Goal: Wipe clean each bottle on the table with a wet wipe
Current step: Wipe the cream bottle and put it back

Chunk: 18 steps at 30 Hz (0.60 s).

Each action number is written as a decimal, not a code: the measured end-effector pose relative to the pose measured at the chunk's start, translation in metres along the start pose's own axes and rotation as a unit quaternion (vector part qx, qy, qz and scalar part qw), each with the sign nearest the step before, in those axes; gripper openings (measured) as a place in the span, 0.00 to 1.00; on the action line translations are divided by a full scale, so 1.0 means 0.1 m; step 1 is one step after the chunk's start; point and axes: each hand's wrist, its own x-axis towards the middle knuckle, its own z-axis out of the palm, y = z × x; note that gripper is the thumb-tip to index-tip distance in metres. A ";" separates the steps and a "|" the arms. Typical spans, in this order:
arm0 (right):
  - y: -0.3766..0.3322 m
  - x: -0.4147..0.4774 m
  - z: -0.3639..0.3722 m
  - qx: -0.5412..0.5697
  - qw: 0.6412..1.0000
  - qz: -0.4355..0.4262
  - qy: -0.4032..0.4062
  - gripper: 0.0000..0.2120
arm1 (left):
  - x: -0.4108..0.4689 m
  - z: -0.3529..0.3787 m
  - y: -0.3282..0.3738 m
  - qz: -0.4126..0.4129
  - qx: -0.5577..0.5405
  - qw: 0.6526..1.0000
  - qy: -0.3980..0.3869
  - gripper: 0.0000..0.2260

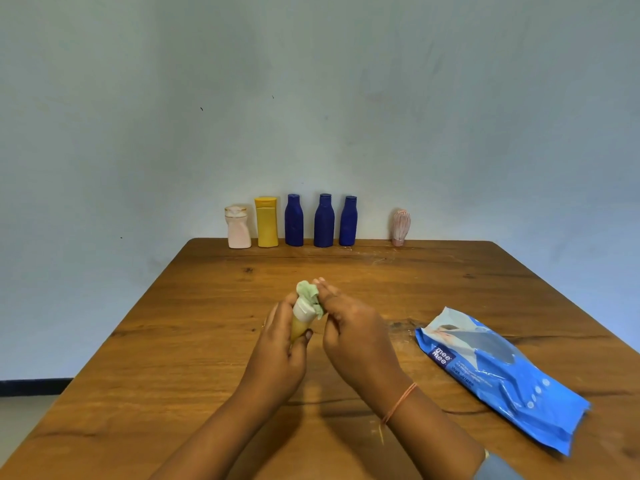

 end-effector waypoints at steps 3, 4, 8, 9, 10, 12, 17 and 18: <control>-0.03 -0.07 0.04 -0.005 1.000 -0.009 -0.006 0.23 | 0.04 -0.02 -0.06 -0.014 -0.007 1.000 0.022 0.25; -0.06 -0.11 0.07 -0.015 1.000 -0.019 -0.007 0.24 | 0.05 -0.02 -0.07 -0.027 -0.006 0.999 0.021 0.26; -0.12 -0.11 0.12 -0.049 0.998 -0.048 0.007 0.23 | 0.03 0.00 -0.06 -0.045 0.011 0.999 -0.001 0.27; -0.13 -0.08 0.10 -0.039 0.998 -0.043 0.003 0.24 | 0.02 0.01 -0.04 -0.030 0.018 0.999 -0.003 0.26; -0.12 -0.04 0.08 -0.029 0.999 -0.036 -0.002 0.24 | 0.01 0.01 -0.03 -0.013 0.023 1.000 -0.004 0.25; -0.05 0.03 0.03 -0.013 1.000 -0.008 -0.015 0.22 | 0.00 0.01 -0.02 0.015 0.025 1.000 -0.010 0.24; 0.23 0.06 0.04 0.125 0.973 0.192 -0.017 0.16 | 0.06 -0.05 0.03 -0.137 -0.177 0.974 0.044 0.22; 0.26 0.04 0.05 0.208 0.944 0.256 -0.019 0.16 | 0.10 -0.08 0.03 -0.190 -0.255 0.946 0.063 0.22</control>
